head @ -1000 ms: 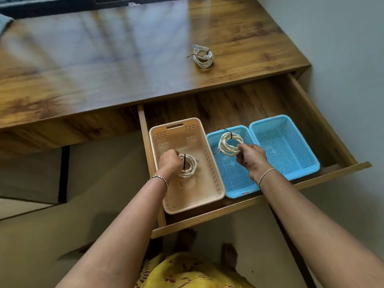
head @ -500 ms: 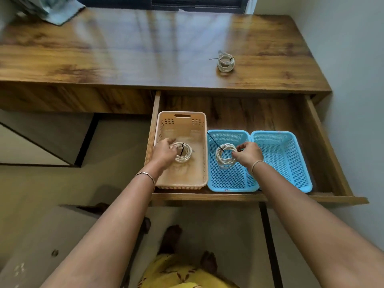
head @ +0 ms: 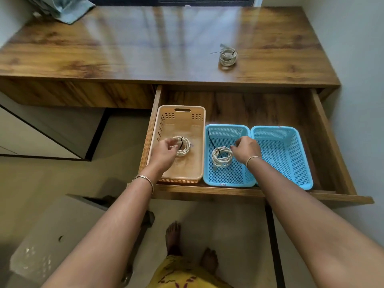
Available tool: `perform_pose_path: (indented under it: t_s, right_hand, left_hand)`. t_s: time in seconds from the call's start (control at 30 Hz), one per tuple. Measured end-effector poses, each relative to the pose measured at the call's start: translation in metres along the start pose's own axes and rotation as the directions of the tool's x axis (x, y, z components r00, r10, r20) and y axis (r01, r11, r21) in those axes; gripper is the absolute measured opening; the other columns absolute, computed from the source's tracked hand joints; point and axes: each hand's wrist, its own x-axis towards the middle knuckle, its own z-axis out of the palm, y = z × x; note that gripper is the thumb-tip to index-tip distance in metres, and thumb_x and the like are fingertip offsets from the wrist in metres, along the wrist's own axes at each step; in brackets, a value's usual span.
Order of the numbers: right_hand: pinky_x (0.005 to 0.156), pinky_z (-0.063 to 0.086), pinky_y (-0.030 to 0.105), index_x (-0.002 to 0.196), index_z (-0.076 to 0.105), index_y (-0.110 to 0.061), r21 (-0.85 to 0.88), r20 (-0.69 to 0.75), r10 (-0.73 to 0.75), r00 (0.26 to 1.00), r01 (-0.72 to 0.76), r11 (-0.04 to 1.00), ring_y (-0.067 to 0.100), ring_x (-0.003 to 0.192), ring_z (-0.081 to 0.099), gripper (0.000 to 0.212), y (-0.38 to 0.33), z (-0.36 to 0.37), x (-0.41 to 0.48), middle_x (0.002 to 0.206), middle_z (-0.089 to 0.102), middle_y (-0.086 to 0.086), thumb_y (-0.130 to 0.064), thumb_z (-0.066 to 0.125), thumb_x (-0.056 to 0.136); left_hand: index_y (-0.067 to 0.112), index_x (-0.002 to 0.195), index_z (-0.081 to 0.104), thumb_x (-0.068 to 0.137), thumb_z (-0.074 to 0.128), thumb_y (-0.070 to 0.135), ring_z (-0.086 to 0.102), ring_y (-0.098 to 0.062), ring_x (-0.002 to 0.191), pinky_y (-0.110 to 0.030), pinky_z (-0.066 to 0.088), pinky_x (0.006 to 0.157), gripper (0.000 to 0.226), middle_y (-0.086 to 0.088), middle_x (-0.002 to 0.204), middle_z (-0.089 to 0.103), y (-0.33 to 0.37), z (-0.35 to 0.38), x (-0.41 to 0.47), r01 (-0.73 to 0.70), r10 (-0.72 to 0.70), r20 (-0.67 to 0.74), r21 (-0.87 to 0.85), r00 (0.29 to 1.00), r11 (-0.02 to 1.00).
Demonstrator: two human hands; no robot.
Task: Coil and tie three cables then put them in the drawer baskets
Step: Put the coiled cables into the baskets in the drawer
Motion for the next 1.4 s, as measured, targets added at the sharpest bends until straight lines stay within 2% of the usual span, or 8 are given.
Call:
perform_pose_path:
  t_s: [0.13, 0.27, 0.57, 0.7, 0.83, 0.97, 1.17, 1.4]
  right_hand:
    - [0.087, 0.049, 0.036, 0.110, 0.068, -0.007, 0.056, -0.065, -0.037, 0.997, 0.040, 0.998, 0.033, 0.105, 0.062, 0.026, 0.000, -0.022, 0.002, 0.110, 0.068, 0.015, -0.023, 0.060, 0.090]
    - [0.083, 0.050, 0.033, 0.107, 0.069, -0.014, 0.072, -0.123, -0.088, 0.989, 0.097, 0.993, 0.028, 0.100, 0.063, 0.022, -0.007, -0.049, 0.014, 0.107, 0.070, 0.009, -0.025, 0.058, 0.090]
    - [0.083, 0.049, 0.030, 0.104, 0.066, -0.021, 0.169, -0.196, -0.074, 0.978, 0.108, 0.980, 0.024, 0.100, 0.064, 0.019, -0.049, -0.097, 0.086, 0.106, 0.070, 0.003, -0.028, 0.057, 0.088]
    - [0.084, 0.048, 0.031, 0.110, 0.061, -0.018, 0.186, -0.163, -0.086, 0.983, 0.116, 0.976, 0.026, 0.103, 0.062, 0.025, -0.072, -0.116, 0.128, 0.108, 0.068, 0.004, -0.031, 0.057, 0.089]
    - [0.094, 0.047, 0.035, 0.123, 0.055, -0.014, 0.142, -0.112, -0.106, 0.988, 0.121, 0.982, 0.027, 0.113, 0.057, 0.040, -0.095, -0.130, 0.176, 0.123, 0.060, 0.007, -0.037, 0.055, 0.090]
    - [0.097, 0.042, 0.037, 0.125, 0.051, -0.010, 0.124, -0.120, -0.082, 0.989, 0.097, 0.988, 0.032, 0.118, 0.052, 0.042, -0.114, -0.128, 0.215, 0.129, 0.051, 0.014, -0.038, 0.049, 0.094]
    - [0.104, 0.037, 0.040, 0.135, 0.043, -0.011, 0.248, -0.125, 0.022, 0.992, 0.010, 0.969, 0.035, 0.127, 0.044, 0.053, -0.127, -0.105, 0.254, 0.137, 0.045, 0.017, -0.045, 0.043, 0.095]
    - [0.094, 0.042, 0.034, 0.118, 0.061, -0.016, 0.312, -0.148, 0.173, 0.974, -0.120, 0.942, 0.033, 0.115, 0.054, 0.046, -0.134, -0.098, 0.281, 0.126, 0.051, 0.014, -0.049, 0.050, 0.089]
  left_hand:
    - [0.015, 0.131, 0.053, 0.098, 0.050, 0.015, 0.051, -0.010, 0.106, -0.024, 0.043, 0.085, 0.034, -0.003, 0.131, 0.057, 0.023, 0.006, 0.005, -0.015, 0.016, 0.017, -0.060, 1.000, 0.998]
    - [0.015, 0.131, 0.054, 0.097, 0.053, 0.017, 0.056, -0.009, 0.100, -0.023, 0.049, 0.080, 0.034, -0.003, 0.130, 0.058, 0.057, 0.014, 0.019, -0.096, 0.096, 0.001, -0.079, 0.995, 0.992]
    - [0.011, 0.139, 0.047, 0.093, 0.060, 0.020, 0.052, -0.021, 0.124, -0.036, 0.044, 0.104, 0.049, -0.012, 0.135, 0.056, 0.128, 0.020, 0.087, -0.225, 0.225, 0.042, -0.009, 0.973, 0.974]
    - [0.014, 0.136, 0.052, 0.092, 0.061, 0.023, 0.054, -0.022, 0.123, -0.038, 0.044, 0.104, 0.046, -0.012, 0.131, 0.059, 0.153, 0.022, 0.131, -0.252, 0.251, 0.057, 0.003, 0.966, 0.968]
    - [0.015, 0.133, 0.054, 0.091, 0.062, 0.022, 0.053, -0.024, 0.125, -0.035, 0.041, 0.107, 0.043, -0.011, 0.133, 0.058, 0.167, 0.030, 0.173, -0.280, 0.272, 0.110, 0.070, 0.956, 0.957]
    - [0.022, 0.125, 0.059, 0.091, 0.061, 0.024, 0.054, -0.023, 0.123, -0.036, 0.042, 0.105, 0.034, -0.008, 0.128, 0.058, 0.171, 0.035, 0.203, -0.295, 0.278, 0.134, 0.130, 0.951, 0.947]
    - [0.023, 0.117, 0.064, 0.090, 0.061, 0.021, 0.058, -0.014, 0.114, -0.034, 0.045, 0.102, 0.027, -0.002, 0.122, 0.061, 0.170, 0.045, 0.237, -0.339, 0.324, 0.109, 0.185, 0.940, 0.922]
    - [0.019, 0.122, 0.062, 0.093, 0.056, 0.023, 0.046, -0.019, 0.119, -0.028, 0.034, 0.102, 0.030, 0.000, 0.122, 0.061, 0.169, 0.053, 0.252, -0.354, 0.362, 0.028, 0.285, 0.932, 0.891]
